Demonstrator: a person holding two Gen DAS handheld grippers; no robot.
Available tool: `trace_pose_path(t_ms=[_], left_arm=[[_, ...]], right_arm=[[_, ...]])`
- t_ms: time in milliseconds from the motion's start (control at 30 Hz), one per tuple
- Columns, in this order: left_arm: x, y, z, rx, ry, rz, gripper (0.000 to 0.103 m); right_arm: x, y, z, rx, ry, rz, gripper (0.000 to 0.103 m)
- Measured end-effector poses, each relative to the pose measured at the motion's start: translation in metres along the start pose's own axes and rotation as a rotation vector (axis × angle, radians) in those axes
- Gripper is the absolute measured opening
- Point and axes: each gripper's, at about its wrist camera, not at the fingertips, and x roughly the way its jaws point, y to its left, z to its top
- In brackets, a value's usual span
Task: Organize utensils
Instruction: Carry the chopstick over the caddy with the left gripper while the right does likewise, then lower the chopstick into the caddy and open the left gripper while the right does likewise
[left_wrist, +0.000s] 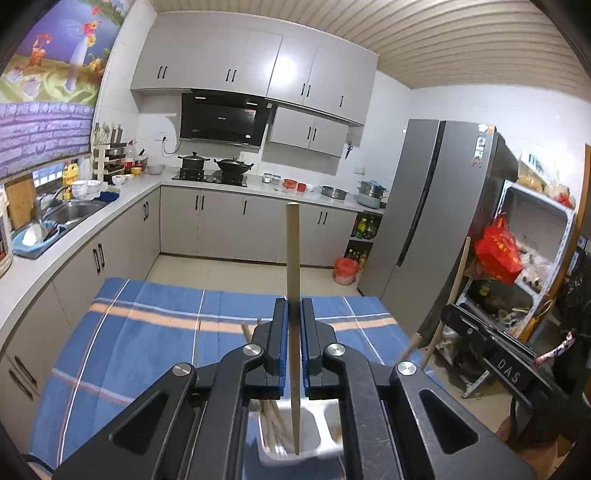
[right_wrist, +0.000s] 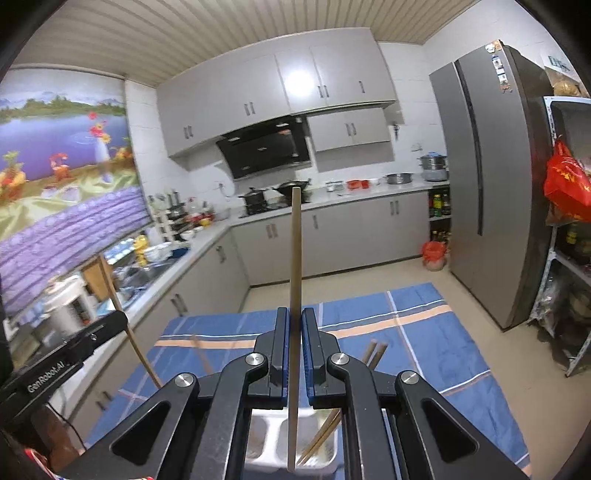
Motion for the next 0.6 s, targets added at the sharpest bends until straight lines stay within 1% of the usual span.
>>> trace_pose_path(t_ms=[133,267,467,533,600], left_arm=[[0.040,-0.003,-0.006,0.033,0.032,0.012,0.006],[0.068,0.002,-0.024,0.025,0.097,0.008,0.006],[0.082,0.012,-0.042,-0.007,0.164,0.001,0.006],[0.079,0.015,-0.043,-0.016,0.172,-0.003,0.006],[0.075,0.015,-0.043,-0.015,0.174,-0.007,0.006]], right_arm=[[0.030,-0.010,-0.010,0.030,0.057,-0.027,0.007],[0.046,-0.014,-0.028,0.028,0.117,-0.033,0.007],[0.058,-0.015,-0.049,0.037,0.211,-0.001,0.008],[0.060,-0.016,-0.052,0.034,0.221,0.002,0.014],[0.055,-0.017,-0.052,0.036,0.216,0.007,0.032]])
